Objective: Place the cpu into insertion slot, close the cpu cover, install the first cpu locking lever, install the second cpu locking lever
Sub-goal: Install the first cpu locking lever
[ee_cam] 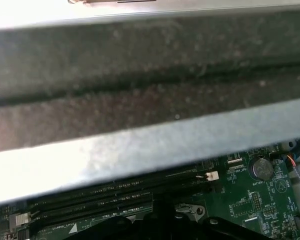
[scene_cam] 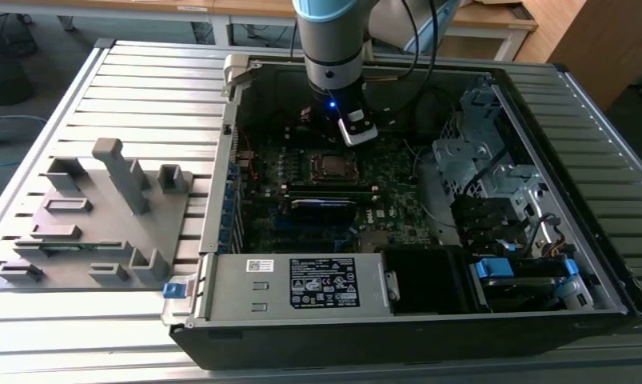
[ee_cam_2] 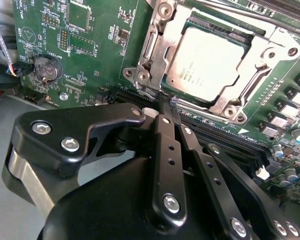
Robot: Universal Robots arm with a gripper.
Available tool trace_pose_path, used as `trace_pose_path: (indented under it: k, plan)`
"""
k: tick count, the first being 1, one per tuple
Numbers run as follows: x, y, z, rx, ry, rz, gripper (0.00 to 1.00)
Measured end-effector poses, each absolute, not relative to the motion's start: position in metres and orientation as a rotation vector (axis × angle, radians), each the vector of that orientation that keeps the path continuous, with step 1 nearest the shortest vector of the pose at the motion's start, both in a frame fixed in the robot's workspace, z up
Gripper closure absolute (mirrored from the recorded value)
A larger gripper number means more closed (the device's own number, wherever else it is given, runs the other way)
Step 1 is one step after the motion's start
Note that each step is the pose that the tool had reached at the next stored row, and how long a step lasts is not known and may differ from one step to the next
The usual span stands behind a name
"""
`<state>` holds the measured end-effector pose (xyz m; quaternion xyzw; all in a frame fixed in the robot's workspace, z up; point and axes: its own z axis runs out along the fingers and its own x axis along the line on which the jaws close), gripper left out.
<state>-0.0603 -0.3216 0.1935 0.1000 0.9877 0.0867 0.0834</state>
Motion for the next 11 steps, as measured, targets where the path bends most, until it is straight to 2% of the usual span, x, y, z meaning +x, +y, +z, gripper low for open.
trace_pose_path:
  k: [11]
  plan:
    - [-0.0597, -0.3207, 0.1930, 0.298, 2.948, 0.259, 0.90]
